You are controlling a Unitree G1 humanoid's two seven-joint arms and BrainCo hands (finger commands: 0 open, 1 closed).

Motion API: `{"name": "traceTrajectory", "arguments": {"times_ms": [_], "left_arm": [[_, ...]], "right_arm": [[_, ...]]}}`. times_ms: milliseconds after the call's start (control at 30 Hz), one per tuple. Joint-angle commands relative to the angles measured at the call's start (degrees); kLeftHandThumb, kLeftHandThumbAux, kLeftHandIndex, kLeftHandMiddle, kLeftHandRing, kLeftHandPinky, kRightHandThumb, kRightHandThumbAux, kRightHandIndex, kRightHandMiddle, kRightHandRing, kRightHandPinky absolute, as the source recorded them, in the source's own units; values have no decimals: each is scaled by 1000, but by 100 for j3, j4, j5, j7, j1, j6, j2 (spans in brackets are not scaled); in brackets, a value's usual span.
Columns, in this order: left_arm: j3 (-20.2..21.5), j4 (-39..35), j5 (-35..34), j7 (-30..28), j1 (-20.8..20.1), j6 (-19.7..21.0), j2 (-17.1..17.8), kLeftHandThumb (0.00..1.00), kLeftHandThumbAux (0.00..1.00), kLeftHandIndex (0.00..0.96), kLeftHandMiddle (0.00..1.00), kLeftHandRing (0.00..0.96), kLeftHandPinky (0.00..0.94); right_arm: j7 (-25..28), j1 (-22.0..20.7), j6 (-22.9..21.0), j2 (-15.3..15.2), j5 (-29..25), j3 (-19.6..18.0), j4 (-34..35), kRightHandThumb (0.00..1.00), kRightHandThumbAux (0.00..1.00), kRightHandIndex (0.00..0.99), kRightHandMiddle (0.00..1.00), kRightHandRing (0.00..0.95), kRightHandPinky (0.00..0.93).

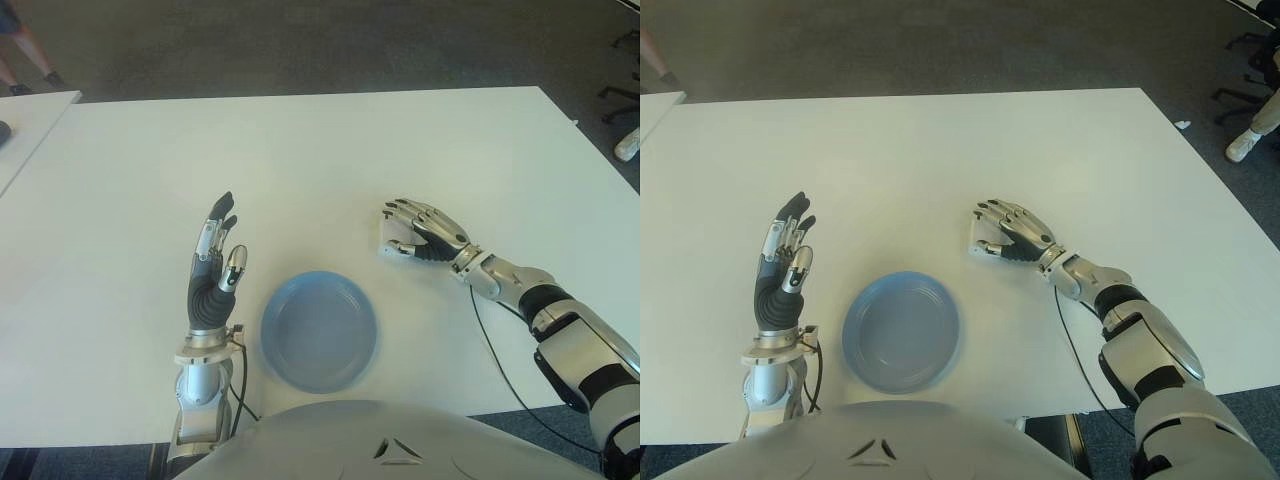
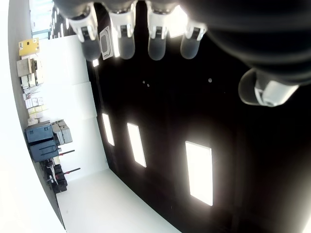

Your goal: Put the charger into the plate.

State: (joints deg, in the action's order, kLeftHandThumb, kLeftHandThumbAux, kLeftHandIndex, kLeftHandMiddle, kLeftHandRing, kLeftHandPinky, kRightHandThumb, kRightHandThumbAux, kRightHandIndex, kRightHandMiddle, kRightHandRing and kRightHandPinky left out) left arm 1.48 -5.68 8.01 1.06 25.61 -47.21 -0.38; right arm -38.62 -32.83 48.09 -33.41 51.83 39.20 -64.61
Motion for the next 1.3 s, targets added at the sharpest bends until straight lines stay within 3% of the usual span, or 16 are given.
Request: {"name": "traceTrajectory", "arguments": {"times_ms": [33, 567, 1300], "left_arm": [[-17, -89, 189, 95, 58, 40, -36, 99, 301, 79, 61, 29, 42], [-167, -615, 253, 107, 383, 428, -105, 167, 323, 88, 74, 39, 37], [-266, -852, 42, 91, 562, 612, -74, 207, 337, 88, 102, 55, 36]], "right_arm": [[141, -25, 67, -106, 197, 151, 25, 289, 168, 0, 0, 0, 0], [778, 101, 178, -250, -15, 69, 204, 295, 164, 0, 0, 0, 0], [879, 270, 251, -170, -111, -58, 284, 349, 171, 0, 0, 0, 0]]}}
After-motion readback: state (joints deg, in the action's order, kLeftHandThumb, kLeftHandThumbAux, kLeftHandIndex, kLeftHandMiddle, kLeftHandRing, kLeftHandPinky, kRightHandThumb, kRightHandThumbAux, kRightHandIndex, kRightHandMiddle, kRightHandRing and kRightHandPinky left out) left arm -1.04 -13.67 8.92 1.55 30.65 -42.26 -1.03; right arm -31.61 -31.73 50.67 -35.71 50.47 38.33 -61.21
